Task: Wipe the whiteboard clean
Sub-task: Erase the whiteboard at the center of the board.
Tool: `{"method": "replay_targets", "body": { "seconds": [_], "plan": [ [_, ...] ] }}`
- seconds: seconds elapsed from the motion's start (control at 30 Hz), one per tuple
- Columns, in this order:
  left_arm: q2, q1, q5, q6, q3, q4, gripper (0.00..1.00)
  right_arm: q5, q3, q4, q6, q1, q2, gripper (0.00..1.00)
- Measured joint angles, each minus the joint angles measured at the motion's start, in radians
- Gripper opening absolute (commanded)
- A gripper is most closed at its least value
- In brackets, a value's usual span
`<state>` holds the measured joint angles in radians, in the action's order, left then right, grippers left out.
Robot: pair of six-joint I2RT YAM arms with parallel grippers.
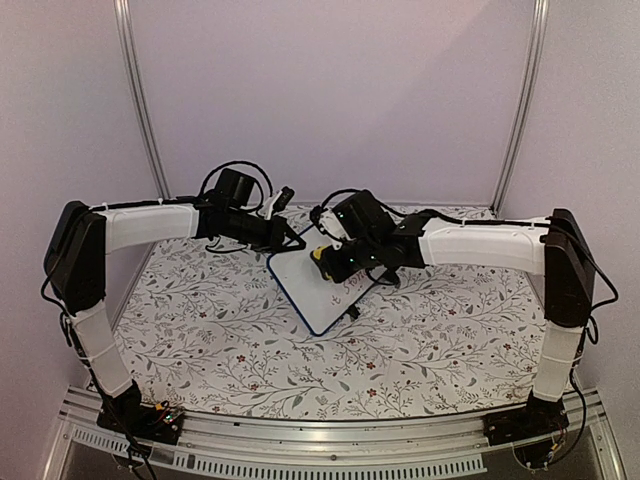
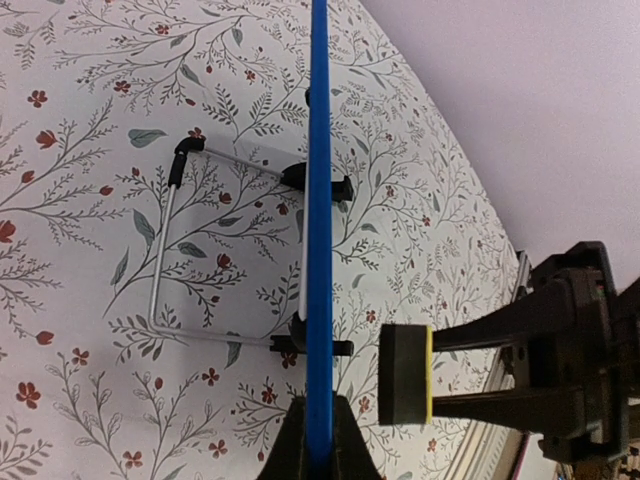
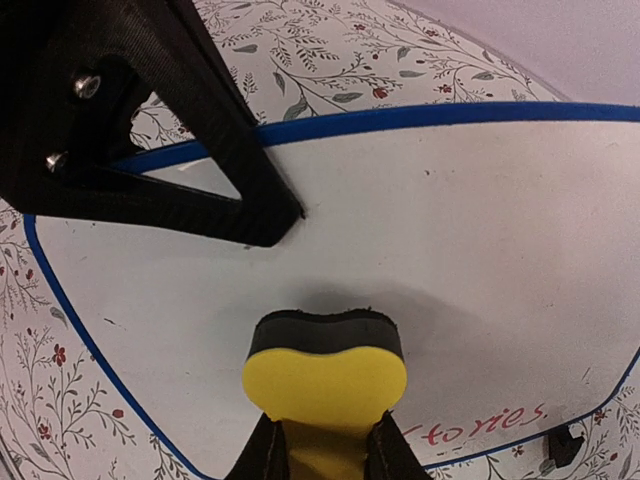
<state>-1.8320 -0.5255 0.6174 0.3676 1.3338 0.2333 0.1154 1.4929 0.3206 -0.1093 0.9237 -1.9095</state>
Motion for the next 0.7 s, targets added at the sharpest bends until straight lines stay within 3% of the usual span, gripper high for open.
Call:
{"method": "replay_targets", "body": {
  "seconds": [0.7],
  "plan": [
    [0.000,-0.001,-0.002,0.000,0.000,0.001,0.00,0.032,-0.017,-0.018,0.002,0.000,-0.033,0.21]
  ]
}}
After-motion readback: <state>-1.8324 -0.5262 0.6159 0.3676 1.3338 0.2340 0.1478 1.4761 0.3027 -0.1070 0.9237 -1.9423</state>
